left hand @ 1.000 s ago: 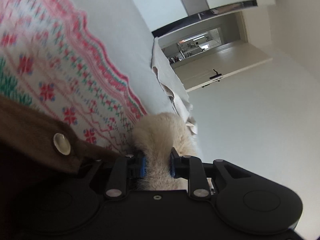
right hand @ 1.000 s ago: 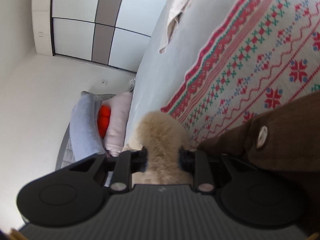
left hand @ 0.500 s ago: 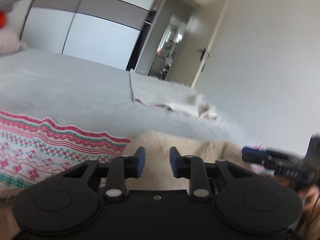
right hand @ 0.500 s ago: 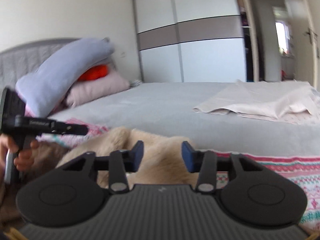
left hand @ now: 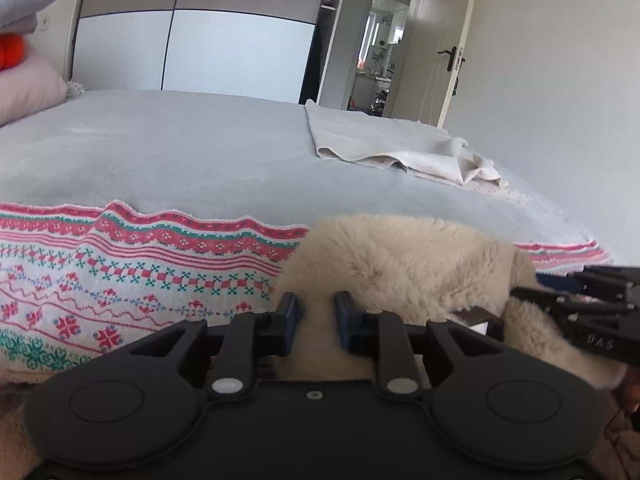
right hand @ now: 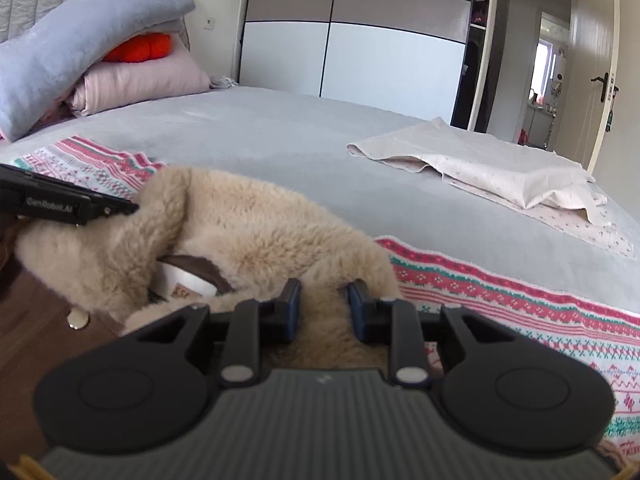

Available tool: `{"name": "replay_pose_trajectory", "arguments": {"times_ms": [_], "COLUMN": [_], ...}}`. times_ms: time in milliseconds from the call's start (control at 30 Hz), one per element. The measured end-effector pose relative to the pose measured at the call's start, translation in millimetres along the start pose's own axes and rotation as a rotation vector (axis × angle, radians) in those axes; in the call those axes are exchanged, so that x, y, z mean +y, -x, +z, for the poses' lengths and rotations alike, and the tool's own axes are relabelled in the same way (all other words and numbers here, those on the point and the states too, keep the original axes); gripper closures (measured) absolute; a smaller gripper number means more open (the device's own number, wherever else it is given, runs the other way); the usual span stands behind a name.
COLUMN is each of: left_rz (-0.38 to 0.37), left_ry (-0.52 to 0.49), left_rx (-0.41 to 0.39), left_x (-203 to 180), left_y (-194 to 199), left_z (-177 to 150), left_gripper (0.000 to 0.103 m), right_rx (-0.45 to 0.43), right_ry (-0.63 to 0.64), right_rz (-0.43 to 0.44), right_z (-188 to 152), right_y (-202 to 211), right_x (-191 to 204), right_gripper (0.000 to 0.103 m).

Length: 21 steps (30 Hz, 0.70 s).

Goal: Fold large clothes

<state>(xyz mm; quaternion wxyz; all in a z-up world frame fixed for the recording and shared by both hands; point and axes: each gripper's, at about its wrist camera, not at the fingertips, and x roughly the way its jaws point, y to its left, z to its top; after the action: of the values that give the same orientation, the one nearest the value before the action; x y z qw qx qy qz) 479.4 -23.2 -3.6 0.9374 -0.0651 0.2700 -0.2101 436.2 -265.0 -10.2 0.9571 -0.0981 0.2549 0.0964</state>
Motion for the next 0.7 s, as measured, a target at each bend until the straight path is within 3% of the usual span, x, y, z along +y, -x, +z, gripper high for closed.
{"name": "replay_pose_trajectory", "arguments": {"times_ms": [133, 167, 200, 233, 267, 333, 533, 600, 700], "left_rz": [0.02, 0.007, -0.017, -0.04, -0.054, -0.079, -0.161, -0.182, -0.191], "left_ry": [0.079, 0.098, 0.122, 0.137, 0.135, 0.089, 0.049, 0.037, -0.068], "left_rx": [-0.001, 0.01, 0.011, 0.01, 0.01, -0.007, -0.004, 0.032, 0.062], "left_x": [-12, -15, -17, -26, -35, -51, -94, -109, -136], "left_y": [18, 26, 33, 36, 40, 53, 59, 50, 41], "left_z": [12, 17, 21, 26, 29, 33, 21, 11, -5], "left_gripper": [0.062, 0.056, 0.052, 0.045, 0.037, 0.025, 0.003, 0.002, 0.0], "right_rx": [-0.025, -0.025, -0.013, 0.003, 0.014, 0.048, 0.175, 0.186, 0.213], "right_ry": [-0.009, -0.039, -0.072, -0.101, -0.124, -0.154, -0.302, -0.352, -0.444], "right_rz": [-0.005, -0.008, -0.018, -0.041, -0.066, -0.122, -0.404, -0.537, -0.714], "right_z": [5, 9, 11, 14, 15, 15, -6, -17, -38], "right_y": [10, 17, 26, 37, 51, 82, 198, 242, 300], "right_x": [3, 0, -3, -6, -10, -23, -106, -141, -192], "right_gripper": [0.074, 0.064, 0.044, 0.034, 0.027, 0.027, 0.012, 0.007, 0.002]}}
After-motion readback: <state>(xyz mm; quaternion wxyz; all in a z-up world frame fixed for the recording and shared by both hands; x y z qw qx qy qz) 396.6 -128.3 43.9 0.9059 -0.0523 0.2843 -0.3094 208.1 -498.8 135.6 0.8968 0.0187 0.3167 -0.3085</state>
